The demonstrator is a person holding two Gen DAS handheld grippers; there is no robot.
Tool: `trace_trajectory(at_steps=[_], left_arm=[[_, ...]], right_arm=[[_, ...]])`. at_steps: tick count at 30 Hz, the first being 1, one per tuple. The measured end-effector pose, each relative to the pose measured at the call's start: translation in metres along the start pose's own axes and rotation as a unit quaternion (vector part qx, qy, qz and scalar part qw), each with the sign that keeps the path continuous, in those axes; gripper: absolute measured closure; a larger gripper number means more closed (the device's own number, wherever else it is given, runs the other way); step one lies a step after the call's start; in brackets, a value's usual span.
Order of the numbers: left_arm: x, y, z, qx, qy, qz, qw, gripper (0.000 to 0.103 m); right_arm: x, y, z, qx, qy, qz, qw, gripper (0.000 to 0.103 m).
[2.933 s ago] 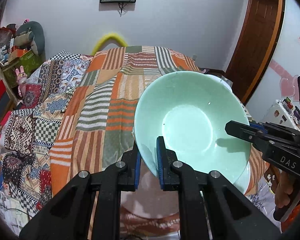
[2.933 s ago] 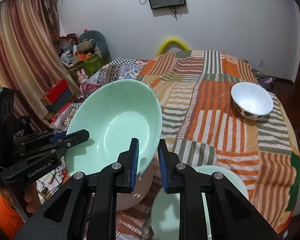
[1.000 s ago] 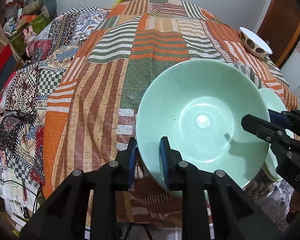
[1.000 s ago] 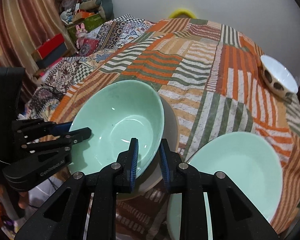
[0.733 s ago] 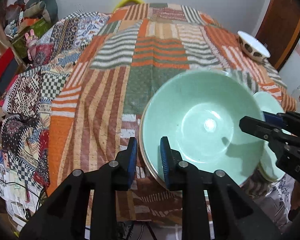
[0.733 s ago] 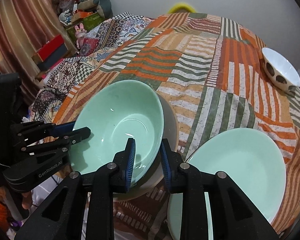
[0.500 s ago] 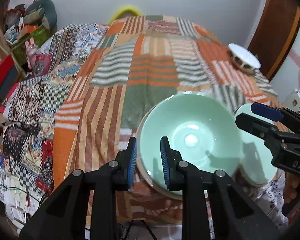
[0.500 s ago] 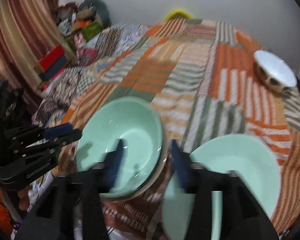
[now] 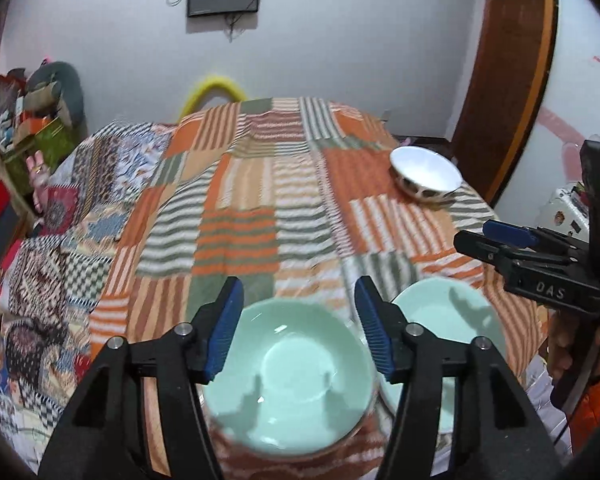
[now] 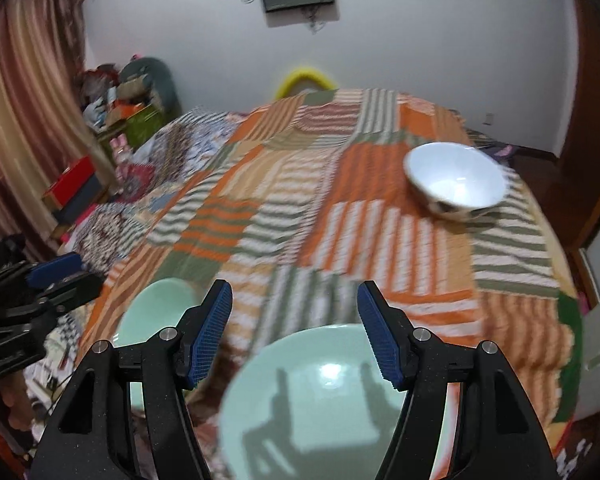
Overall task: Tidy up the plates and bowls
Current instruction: 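Withdraw both grippers and move them toward the spotted white bowl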
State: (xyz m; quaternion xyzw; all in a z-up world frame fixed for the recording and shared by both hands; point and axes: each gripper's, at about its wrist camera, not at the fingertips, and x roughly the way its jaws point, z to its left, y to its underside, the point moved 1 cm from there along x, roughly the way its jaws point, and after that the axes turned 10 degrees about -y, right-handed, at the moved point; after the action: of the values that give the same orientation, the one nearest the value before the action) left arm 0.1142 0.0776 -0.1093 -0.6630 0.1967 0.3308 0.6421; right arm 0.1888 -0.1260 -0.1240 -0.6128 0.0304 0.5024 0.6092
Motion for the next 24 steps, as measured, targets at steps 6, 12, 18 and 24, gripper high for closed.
trace_trajectory(at_steps=[6,12,18,24], left_arm=[[0.019,-0.024,-0.02,-0.005,0.019,0.001,0.9998,0.035],[0.051,-0.042,-0.036,-0.002,0.022,0.02,0.9996,0.035],[0.085,-0.057,-0.053,0.014,0.023,0.035,0.999,0.035],[0.11,-0.067,-0.069,0.031,0.029,0.037,0.9984,0.035]], right_arm=[[-0.012,-0.013,-0.054,0.023,0.032,-0.019,0.999,0.029],[-0.002,-0.025,-0.113,0.06,0.07,-0.022,0.996,0.029],[0.017,-0.041,-0.172,0.133,0.068,-0.028,0.988,0.03],[0.045,-0.056,-0.211,0.168,0.086,-0.008,0.982,0.046]])
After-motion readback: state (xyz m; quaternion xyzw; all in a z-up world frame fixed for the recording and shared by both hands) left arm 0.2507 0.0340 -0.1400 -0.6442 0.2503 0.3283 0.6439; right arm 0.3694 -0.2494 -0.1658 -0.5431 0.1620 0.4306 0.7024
